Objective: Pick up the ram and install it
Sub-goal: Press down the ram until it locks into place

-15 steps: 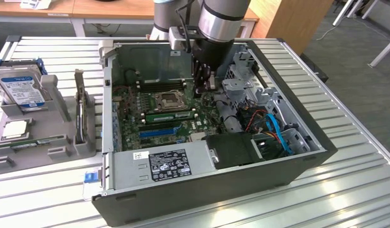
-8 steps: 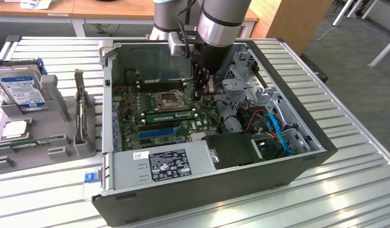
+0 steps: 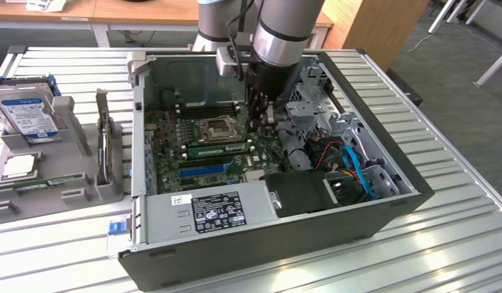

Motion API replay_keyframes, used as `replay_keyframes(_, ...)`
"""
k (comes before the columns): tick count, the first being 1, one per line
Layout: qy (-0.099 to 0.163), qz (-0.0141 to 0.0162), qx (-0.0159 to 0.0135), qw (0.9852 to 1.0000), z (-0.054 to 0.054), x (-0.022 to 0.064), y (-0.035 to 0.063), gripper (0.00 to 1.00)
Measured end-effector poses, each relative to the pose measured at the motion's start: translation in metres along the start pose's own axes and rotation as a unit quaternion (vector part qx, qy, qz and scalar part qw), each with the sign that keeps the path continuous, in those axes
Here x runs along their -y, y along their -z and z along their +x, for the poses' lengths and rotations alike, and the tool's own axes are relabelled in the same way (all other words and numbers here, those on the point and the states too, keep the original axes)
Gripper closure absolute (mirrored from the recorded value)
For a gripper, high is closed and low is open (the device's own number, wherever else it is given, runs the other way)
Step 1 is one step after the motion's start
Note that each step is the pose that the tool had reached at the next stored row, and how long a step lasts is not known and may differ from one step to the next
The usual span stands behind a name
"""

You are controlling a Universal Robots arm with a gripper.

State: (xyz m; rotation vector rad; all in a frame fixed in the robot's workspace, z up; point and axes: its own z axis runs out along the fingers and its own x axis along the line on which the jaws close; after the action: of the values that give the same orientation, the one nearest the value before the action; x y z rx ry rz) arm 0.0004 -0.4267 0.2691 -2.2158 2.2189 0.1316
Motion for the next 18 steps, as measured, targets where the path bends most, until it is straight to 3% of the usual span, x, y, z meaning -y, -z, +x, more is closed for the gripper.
replay_keyframes(18, 0.0, 0.0, 0.005, 1.0, 0.002, 0.0015, -0.0255, 0.9)
